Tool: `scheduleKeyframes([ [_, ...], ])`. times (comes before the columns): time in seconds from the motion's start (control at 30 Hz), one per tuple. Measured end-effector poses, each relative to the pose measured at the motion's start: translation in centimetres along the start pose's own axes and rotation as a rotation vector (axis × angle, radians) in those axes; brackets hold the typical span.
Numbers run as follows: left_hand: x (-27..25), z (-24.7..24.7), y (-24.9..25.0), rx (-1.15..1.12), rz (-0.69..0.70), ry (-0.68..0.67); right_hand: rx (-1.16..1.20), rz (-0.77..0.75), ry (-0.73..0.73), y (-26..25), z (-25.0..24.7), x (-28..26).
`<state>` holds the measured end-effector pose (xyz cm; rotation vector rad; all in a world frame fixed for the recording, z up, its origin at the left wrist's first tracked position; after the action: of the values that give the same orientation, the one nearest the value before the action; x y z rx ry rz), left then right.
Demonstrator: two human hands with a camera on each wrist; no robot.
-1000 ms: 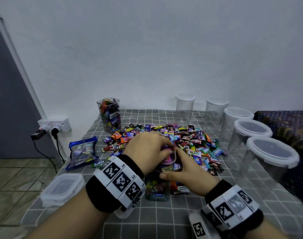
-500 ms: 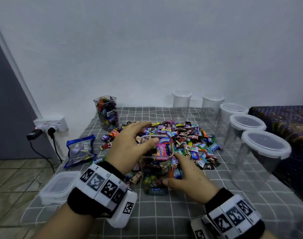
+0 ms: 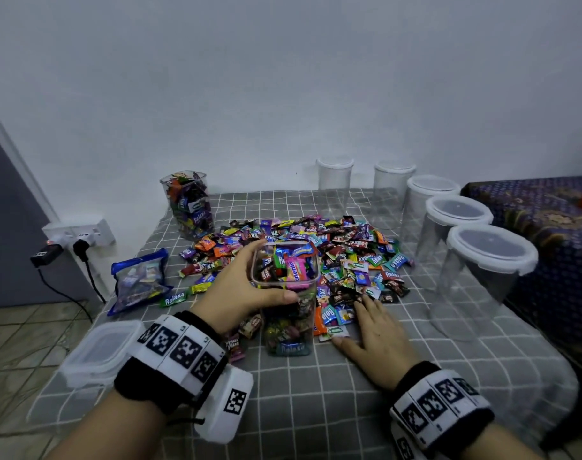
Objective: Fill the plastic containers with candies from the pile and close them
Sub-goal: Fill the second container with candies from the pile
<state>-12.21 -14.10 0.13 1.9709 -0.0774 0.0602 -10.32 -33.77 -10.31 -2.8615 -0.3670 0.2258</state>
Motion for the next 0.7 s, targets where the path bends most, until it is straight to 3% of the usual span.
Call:
scheduleKeyframes([
  [0.23, 1.8, -1.7, 2.0, -0.067, 0.066, 0.071, -0.014, 0.004, -0.005, 0.5, 0.2, 0.9],
  [0.47, 6.3, -6.0, 6.0, -0.031, 0.152, 0.273, 0.003, -0.019, 0.013, 0.4, 0.2, 1.2],
  [0.7, 13.8, -9.0, 4.0, -0.058, 0.108, 0.484, 0.019, -0.009, 0.017, 0.5, 0.3, 1.1],
])
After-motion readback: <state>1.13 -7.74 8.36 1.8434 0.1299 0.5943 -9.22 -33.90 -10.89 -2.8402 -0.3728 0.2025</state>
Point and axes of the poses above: each hand's wrist, its own x-axis towards the middle knuckle, its own z-axis out of the palm, y = z × x, the point moved 10 cm from there along x, towards the middle knuckle
